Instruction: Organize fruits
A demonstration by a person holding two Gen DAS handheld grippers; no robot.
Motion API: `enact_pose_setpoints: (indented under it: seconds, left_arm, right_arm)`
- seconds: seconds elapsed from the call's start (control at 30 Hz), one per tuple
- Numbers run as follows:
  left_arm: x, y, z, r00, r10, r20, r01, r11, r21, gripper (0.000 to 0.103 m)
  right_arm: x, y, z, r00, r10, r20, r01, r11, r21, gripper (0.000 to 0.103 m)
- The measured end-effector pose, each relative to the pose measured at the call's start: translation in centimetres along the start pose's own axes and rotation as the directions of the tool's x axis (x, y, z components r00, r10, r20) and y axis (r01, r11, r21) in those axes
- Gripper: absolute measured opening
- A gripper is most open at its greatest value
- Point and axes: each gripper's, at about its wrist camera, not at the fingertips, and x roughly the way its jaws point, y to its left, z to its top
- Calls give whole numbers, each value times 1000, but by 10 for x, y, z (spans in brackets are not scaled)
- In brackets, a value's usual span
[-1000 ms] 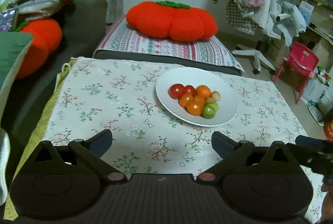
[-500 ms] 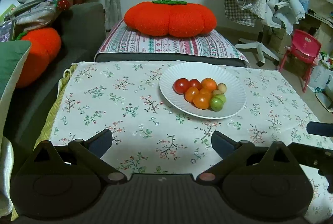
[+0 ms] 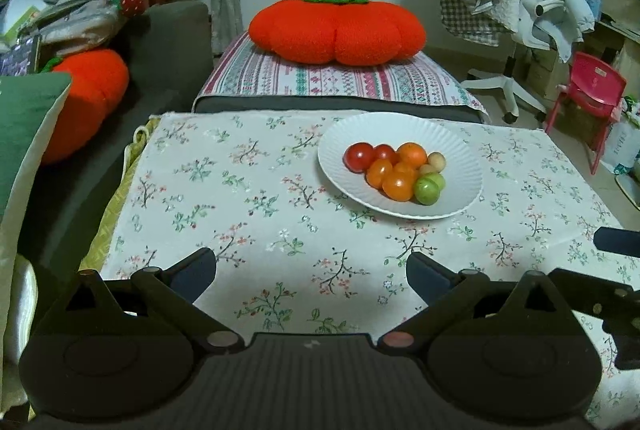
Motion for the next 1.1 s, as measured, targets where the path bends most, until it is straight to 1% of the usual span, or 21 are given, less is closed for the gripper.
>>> enact_pose_setpoints:
  seconds: [0.1,0.23,0.33,0.47,0.63,0.73,0.87,1.1]
  left_arm:
    - [0,3,0,1000,-17,-12,16,1000,-26,87]
    - [0,3,-2,999,-32,-19,32,999,-26,87]
    - [0,0,-2,999,-34,-21,33,999,-8,87]
    - [1,-3,-2,1000,-29,-11,29,999,17,87]
    - [-1,-4,-2,999,-37,7,37,999,23,87]
    - [-1,-6,-2,999,-46,7,46,998,30,87]
    - [0,-8,-2,999,-46,5,46,998,33,87]
    - [2,-9,-3,999,-42,4,42,999,34,87]
  right_arm:
    - [-1,4,0,999,-35,19,35,999,-31,103]
    - [0,7,0,999,-32,18,33,999,-38,103]
    - [2,10,-1,999,-44,16,45,997,-57,103]
    - [3,15,-3,996,-86,33,89,990,-107,103]
    - [0,12,-1,996,-81,40,85,992,-92,103]
    - [0,10,-1,996,-83,41,86,993,-83,103]
    - [1,10,-1,994,-98,45,101,991,-86,103]
    - [1,10,-2,994,-99,43,102,991,-83,103]
